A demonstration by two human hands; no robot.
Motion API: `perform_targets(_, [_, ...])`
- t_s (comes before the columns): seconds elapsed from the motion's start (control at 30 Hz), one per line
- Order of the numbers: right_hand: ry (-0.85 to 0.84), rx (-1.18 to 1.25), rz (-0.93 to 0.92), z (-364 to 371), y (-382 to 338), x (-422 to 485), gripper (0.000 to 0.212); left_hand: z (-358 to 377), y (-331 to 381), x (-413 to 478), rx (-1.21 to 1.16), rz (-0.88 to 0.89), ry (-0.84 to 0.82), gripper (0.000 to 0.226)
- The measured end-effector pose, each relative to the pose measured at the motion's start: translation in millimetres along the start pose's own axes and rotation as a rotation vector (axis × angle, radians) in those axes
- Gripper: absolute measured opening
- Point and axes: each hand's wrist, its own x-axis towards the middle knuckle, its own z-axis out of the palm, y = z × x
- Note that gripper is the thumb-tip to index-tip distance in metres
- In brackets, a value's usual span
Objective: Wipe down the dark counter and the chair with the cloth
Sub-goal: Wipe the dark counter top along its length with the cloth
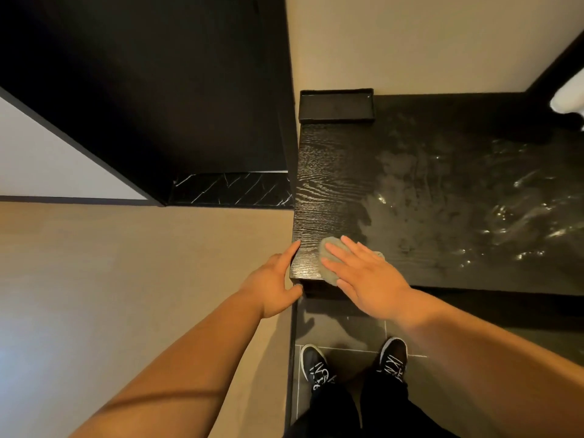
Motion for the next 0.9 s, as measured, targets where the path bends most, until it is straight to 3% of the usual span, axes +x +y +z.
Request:
perform_targets(0.2, [0.065,-0.067,0.331,-14.5,9.6,-18.2,0.055,2.0,23.9,17.2,0.202,0.070,0.231,0.088])
perform_targets(0.33, [0.050,-0.006,0.203,5.2,-36.0,6.4,0.058,10.4,42.3,30.8,0.185,0.068,0.245,0.086])
perform_targets(0.47, [0.016,0.037,0.110,-1.8,-10.8,-2.0,0.058,15.9,47.7,34.6,0.207,0.045,0.225,0.090])
perform_targets(0.63, [0.026,-0.054,0.402,-20.0,48.6,-36.8,0.060,20.3,54.7,40.1,0.258,0.005,0.255,0.095])
perform_targets(0.77, [0.078,-0.009,0.526,-20.7,41.8,-32.1,0.059,25.4,63.5,42.1,0.281,-0.039,0.288,0.096])
perform_targets(0.9, [0.082,-0.014,0.341,-1.0,-1.4,-10.2,0.060,27.3,65.9,43.2,0.330,-0.046,0.292,0.097])
